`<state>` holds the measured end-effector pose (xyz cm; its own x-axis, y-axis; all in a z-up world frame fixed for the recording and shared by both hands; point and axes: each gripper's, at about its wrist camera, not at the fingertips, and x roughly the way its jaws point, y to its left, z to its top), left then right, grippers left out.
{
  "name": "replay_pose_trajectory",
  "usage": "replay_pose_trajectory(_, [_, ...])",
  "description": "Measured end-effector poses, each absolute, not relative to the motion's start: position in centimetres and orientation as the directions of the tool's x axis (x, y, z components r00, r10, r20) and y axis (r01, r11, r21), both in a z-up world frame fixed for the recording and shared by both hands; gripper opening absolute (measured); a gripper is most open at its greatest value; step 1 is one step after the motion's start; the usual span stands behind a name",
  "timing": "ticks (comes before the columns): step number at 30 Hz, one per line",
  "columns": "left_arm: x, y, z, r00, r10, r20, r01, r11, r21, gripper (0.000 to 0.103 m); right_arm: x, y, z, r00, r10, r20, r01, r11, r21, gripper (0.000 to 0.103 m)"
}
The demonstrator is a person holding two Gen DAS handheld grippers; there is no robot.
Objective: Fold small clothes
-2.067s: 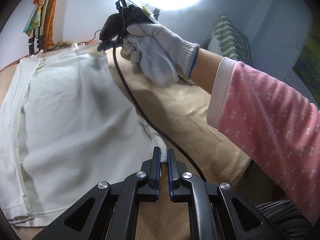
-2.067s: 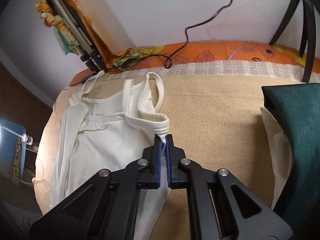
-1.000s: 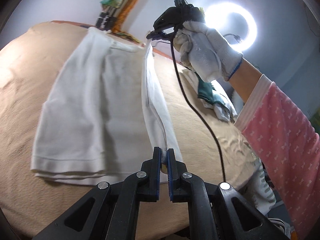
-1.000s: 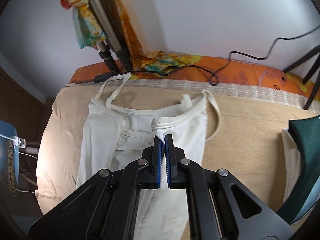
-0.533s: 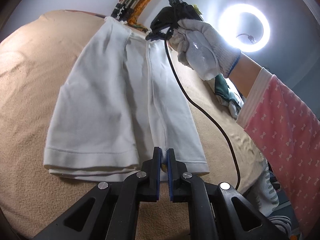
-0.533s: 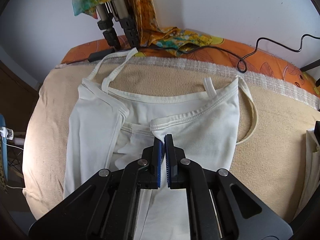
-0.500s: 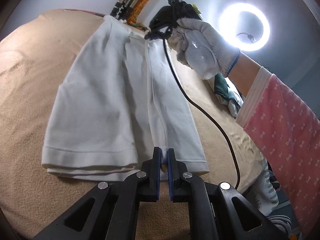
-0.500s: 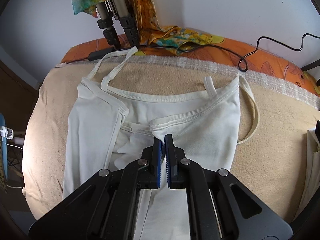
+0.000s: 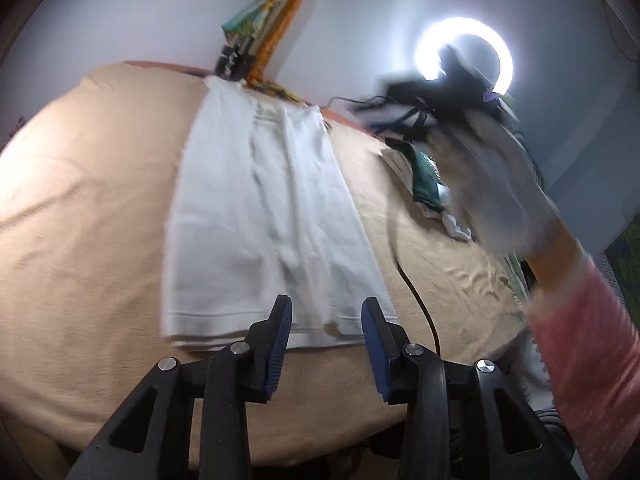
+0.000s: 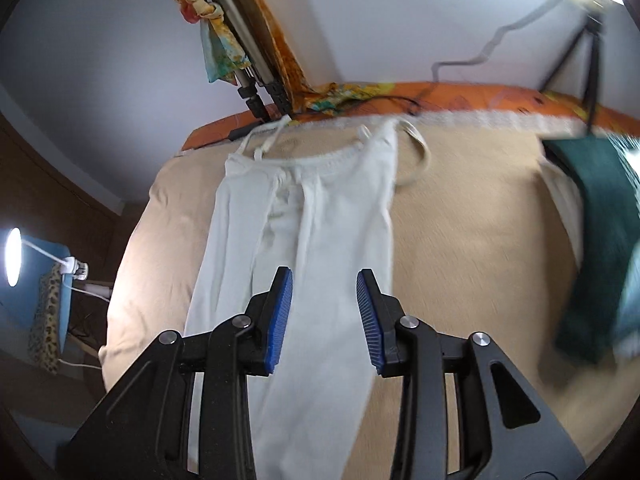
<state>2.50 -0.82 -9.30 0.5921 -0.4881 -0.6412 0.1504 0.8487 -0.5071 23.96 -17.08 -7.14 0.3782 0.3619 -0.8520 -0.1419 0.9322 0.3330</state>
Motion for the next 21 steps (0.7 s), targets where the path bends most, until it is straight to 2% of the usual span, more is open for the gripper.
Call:
replay_pose_trajectory(6, [2.7, 3.2, -9.3, 0.601, -0.406, -0.688, 0.078, 0.887, -0.455, 0.043, 13.1, -19.9, -8.8, 0.298, 0.38, -0.875, -0.109, 0.925, 0.365, 0.036])
replay_pose_trajectory(10, [4.3, 4.5, -10.9, 0.545, -0.412, -0.731, 0.048, 0.885, -0.463, 0.044, 8.9, -19.7, -11.3, 0.225, 0.406, -0.886, -0.089, 0.914, 0.397, 0.044])
replay_pose_trajectory(14, [5.2, 5.5, -12.9, 0.495, -0.448, -0.744, 0.009, 0.859, -0.512, 0.043, 7.2, -19.7, -13.6, 0.181, 0.415, -0.892, -0.069, 0.91, 0.409, 0.044])
replay_pose_trajectory(19, [5.7, 5.8, -15.3, 0.432, -0.538, -0.724, -0.04, 0.791, -0.611, 0.039, 6.4, -20.1, -14.4, 0.179, 0.485, -0.856, -0.06, 0.874, 0.482, 0.044])
replay_pose_trajectory(21, [5.8, 5.8, -15.6, 0.442, -0.548, -0.71, -0.051, 0.775, -0.63, 0.028, 5.9, -20.4, -14.6, 0.173, 0.517, -0.838, -0.059, 0.855, 0.515, 0.044])
